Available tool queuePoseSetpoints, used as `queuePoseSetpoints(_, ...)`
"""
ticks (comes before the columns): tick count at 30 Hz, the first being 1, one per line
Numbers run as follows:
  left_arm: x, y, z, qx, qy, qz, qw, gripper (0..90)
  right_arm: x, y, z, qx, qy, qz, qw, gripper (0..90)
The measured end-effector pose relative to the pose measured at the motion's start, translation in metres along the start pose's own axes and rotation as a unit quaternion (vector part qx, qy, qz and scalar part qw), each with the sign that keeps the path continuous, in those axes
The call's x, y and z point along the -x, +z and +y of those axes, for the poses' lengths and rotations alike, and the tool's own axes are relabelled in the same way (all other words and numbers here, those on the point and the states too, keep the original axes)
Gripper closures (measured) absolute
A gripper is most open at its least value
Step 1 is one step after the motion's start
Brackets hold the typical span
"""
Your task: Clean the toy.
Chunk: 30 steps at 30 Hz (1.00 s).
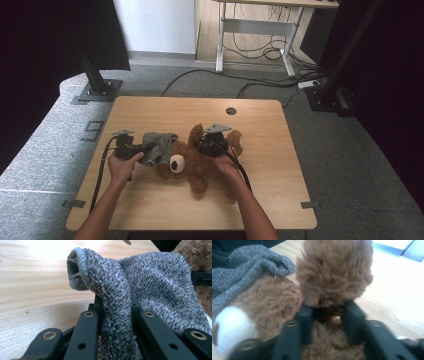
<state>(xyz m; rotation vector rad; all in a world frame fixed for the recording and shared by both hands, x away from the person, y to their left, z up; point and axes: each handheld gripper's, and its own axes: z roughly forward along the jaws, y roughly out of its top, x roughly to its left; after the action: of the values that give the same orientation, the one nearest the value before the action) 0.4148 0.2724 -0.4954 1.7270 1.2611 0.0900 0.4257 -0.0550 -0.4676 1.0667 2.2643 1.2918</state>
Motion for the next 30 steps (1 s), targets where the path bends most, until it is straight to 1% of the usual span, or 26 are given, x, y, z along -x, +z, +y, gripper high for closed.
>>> queuePoseSetpoints(1,-0.001,0.000,-0.001,-0.002,0.001,0.000,1.0000,76.0,0.003,0.000,-0.003,0.000,0.004,0.010,0.9999,74.9)
queuePoseSetpoints(2,-0.001,-0.001,-0.002,-0.004,0.000,0.000,1.0000,76.0,0.005,-0.001,-0.006,0.001,0.005,0.012,0.9999,79.1)
queuePoseSetpoints(4,-0.002,-0.002,-0.003,-0.009,0.004,0.000,1.0000,76.0,0.009,-0.004,-0.010,0.007,0.006,0.022,0.9997,82.6)
queuePoseSetpoints(6,-0.002,-0.002,-0.004,-0.010,0.002,-0.001,1.0000,75.9,0.012,-0.008,-0.013,0.012,0.010,0.033,0.9993,82.7)
queuePoseSetpoints(7,-0.002,-0.002,-0.005,-0.009,0.003,-0.001,1.0000,76.0,0.012,-0.009,-0.014,0.016,0.007,0.034,0.9993,80.1)
queuePoseSetpoints(8,-0.001,-0.002,-0.005,-0.009,0.004,0.001,0.9999,76.0,0.011,-0.010,-0.015,0.021,0.006,0.032,0.9993,74.3)
queuePoseSetpoints(11,0.000,0.000,-0.006,-0.011,0.005,0.003,0.9999,76.0,0.009,-0.012,-0.011,0.027,0.005,0.026,0.9993,52.5)
queuePoseSetpoints(12,-0.001,0.000,-0.007,-0.013,0.007,0.002,0.9999,76.0,0.008,-0.012,-0.010,0.028,0.005,0.019,0.9994,46.1)
queuePoseSetpoints(13,-0.001,0.000,-0.007,-0.011,0.006,0.002,0.9999,76.0,0.007,-0.012,-0.008,0.029,0.005,0.013,0.9995,41.8)
queuePoseSetpoints(16,-0.001,0.000,-0.007,-0.011,0.007,0.001,0.9999,76.0,0.006,-0.009,-0.001,0.026,0.013,0.014,0.9995,32.5)
queuePoseSetpoints(19,0.000,0.000,-0.007,-0.010,0.009,0.002,0.9999,76.0,0.005,-0.006,0.007,0.023,0.025,0.011,0.9994,27.6)
queuePoseSetpoints(21,0.000,0.000,-0.008,-0.009,0.009,0.002,0.9999,76.0,0.003,-0.002,0.013,0.020,0.029,0.005,0.9994,26.4)
queuePoseSetpoints(23,-0.001,0.000,-0.009,-0.007,0.008,0.000,0.9999,76.0,0.002,0.001,0.017,0.019,0.032,0.003,0.9993,26.4)
queuePoseSetpoints(24,-0.001,0.000,-0.009,-0.006,0.007,0.000,1.0000,76.0,0.001,0.004,0.020,0.016,0.035,-0.002,0.9993,27.6)
queuePoseSetpoints(25,-0.001,0.000,-0.010,-0.005,0.004,-0.001,1.0000,76.0,0.001,0.007,0.021,0.012,0.037,-0.006,0.9992,30.6)
queuePoseSetpoints(27,-0.001,0.000,-0.010,-0.005,0.005,-0.002,1.0000,76.0,0.001,0.011,0.021,0.007,0.035,-0.015,0.9992,41.5)
queuePoseSetpoints(28,-0.001,-0.001,-0.010,-0.005,0.006,-0.002,1.0000,76.0,0.002,0.013,0.021,0.003,0.033,-0.014,0.9993,49.5)
queuePoseSetpoints(29,0.000,-0.001,-0.010,-0.004,0.006,-0.002,1.0000,76.0,0.003,0.014,0.020,-0.003,0.031,-0.012,0.9994,55.3)
queuePoseSetpoints(30,0.000,-0.001,-0.010,-0.003,0.007,-0.003,1.0000,76.0,0.004,0.015,0.019,-0.007,0.035,-0.005,0.9993,59.4)
